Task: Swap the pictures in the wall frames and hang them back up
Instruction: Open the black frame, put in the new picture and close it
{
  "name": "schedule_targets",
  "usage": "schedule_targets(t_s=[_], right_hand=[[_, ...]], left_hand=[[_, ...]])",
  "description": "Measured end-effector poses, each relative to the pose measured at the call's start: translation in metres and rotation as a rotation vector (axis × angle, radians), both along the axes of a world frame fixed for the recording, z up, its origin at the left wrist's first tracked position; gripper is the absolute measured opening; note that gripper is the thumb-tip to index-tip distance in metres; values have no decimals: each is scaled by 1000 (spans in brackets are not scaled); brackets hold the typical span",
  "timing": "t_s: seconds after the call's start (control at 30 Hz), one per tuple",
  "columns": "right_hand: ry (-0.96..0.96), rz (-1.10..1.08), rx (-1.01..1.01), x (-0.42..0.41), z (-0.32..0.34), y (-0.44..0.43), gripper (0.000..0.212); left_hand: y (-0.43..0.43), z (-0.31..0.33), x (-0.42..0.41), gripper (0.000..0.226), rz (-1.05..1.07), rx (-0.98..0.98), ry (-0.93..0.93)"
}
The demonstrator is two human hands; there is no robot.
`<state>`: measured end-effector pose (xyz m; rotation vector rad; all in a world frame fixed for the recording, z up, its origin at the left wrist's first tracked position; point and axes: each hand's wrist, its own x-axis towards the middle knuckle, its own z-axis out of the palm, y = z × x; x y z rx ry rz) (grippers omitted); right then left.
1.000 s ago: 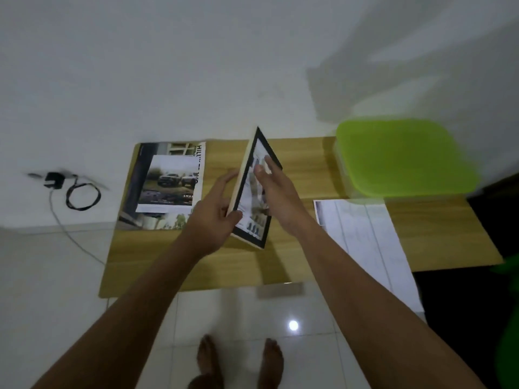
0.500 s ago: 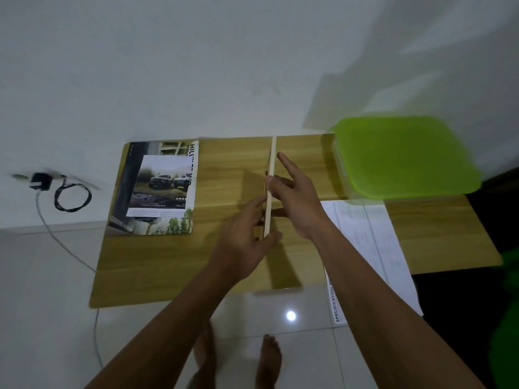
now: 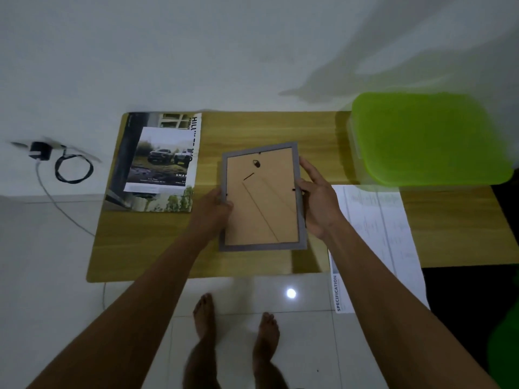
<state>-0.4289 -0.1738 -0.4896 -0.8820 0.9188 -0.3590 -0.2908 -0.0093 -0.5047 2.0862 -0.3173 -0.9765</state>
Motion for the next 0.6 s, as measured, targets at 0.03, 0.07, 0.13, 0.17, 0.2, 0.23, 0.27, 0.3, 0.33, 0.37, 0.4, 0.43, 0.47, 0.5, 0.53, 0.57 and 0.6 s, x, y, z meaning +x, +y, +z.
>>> schedule_targets(t_s=[0.03, 0.07, 0.13, 0.17, 0.2, 0.23, 0.27, 0.3, 0.33, 0.37, 0.4, 0.43, 0.47, 0.5, 0.53, 0.57, 0.6], right_hand=[[15, -4, 8, 1, -4, 0, 48], [51, 1, -6, 2, -8, 0, 46], [181, 28, -89, 5, -17, -1, 41], [257, 53, -155, 7, -23, -2, 39], [320, 90, -230, 9, -28, -2, 36], [369, 128, -311, 10, -32, -1, 34], [404, 166, -384, 12, -34, 0, 34], [419, 199, -446, 13, -35, 1, 34], [424, 236, -503, 13, -36, 3, 35], [421, 269, -553, 13, -38, 4, 38], [420, 293, -594, 14, -41, 6, 38], [433, 311, -628, 15, -45, 6, 38], [463, 329, -647, 15, -45, 8, 42], [502, 348, -649, 16, -45, 10, 49], [540, 372, -651, 16, -44, 13, 57], [554, 397, -667, 16, -44, 16, 62], [559, 421, -687, 15, -44, 18, 63]], left_hand=[[2, -1, 2, 40, 16, -42, 59], [5, -4, 3, 38, 30, -69, 72], [9, -8, 5, 39, 29, -91, 14], [9, -10, 5, 39, 18, -81, -36], [9, -10, 4, 40, 13, -61, -94], [8, -13, 4, 42, 20, -42, -152], [7, -15, 3, 44, 25, -30, -210], [5, -18, 3, 46, 28, -28, -259], [5, -19, 3, 50, 33, -31, -294], [4, -23, 4, 55, 50, -33, -311], [4, -27, 5, 60, 67, -29, -318], [4, -31, 5, 62, 78, -21, -324], [4, -33, 5, 63, 81, -18, -332], [4, -36, 5, 61, 78, -12, -338], [4, -38, 4, 59, 75, -10, -343], [3, -40, 5, 57, 68, 0, -347], [2, -42, 5, 56, 53, 15, -357]])
